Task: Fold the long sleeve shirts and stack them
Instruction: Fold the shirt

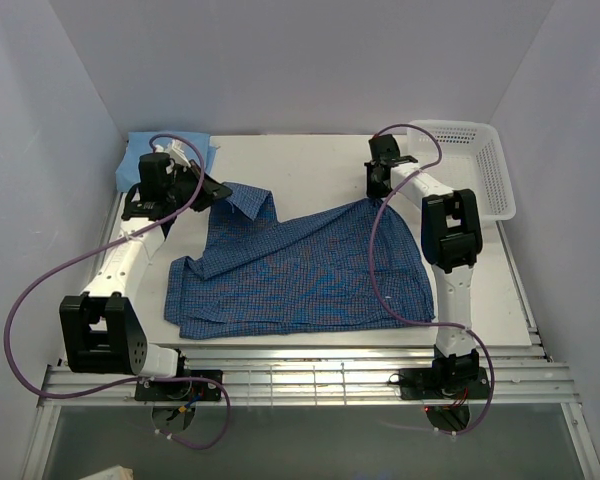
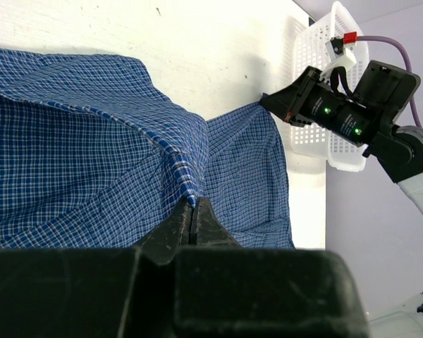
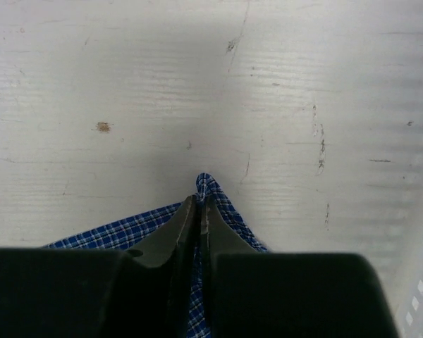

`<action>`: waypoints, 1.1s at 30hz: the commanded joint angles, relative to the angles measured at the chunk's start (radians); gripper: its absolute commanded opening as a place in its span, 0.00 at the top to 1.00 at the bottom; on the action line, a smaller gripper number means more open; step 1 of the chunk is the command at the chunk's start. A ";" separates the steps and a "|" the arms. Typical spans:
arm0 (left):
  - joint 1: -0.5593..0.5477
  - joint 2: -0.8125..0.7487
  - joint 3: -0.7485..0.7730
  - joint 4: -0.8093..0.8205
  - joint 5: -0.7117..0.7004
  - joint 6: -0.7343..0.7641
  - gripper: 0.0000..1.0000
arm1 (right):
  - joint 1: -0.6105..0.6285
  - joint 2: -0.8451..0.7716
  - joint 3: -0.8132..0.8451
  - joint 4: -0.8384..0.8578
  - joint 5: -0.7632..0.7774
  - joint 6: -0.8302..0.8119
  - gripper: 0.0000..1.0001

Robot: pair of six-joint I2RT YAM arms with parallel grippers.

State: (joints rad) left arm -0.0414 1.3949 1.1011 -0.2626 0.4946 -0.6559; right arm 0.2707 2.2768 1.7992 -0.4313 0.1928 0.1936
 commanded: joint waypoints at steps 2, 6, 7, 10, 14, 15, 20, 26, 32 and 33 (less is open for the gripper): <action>0.000 0.024 0.072 0.037 -0.050 -0.002 1.00 | -0.007 -0.010 0.046 0.003 0.002 -0.042 0.92; 0.002 0.073 0.219 0.023 -0.050 0.025 1.00 | -0.007 -0.092 -0.032 0.067 -0.052 -0.068 0.92; 0.003 0.082 0.242 0.022 -0.051 0.030 1.00 | -0.007 -0.143 -0.093 0.095 -0.090 -0.069 0.92; 0.009 0.090 0.321 0.000 -0.044 0.041 1.00 | -0.007 -0.247 -0.174 0.166 -0.121 -0.066 0.92; 0.012 0.069 0.350 -0.010 -0.015 0.052 1.00 | -0.005 -0.382 -0.346 0.230 -0.144 -0.065 0.92; 0.014 0.049 0.347 -0.013 -0.008 0.056 1.00 | -0.007 -0.437 -0.374 0.247 -0.154 -0.065 0.92; 0.015 0.007 0.390 -0.013 -0.027 0.096 1.00 | -0.005 -0.582 -0.517 0.301 -0.158 -0.069 0.92; 0.040 0.185 0.627 -0.018 0.011 0.142 1.00 | -0.007 -0.643 -0.567 0.324 -0.159 -0.065 0.92; 0.112 0.461 0.946 -0.035 0.176 0.139 1.00 | -0.005 -0.625 -0.531 0.328 -0.159 -0.068 0.92; 0.113 0.490 1.033 -0.036 0.189 0.136 1.00 | -0.007 -0.619 -0.525 0.328 -0.158 -0.068 0.92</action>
State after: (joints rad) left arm 0.0475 1.8061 1.9938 -0.2821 0.5865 -0.5316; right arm 0.2687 1.6520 1.2449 -0.1528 0.0406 0.1383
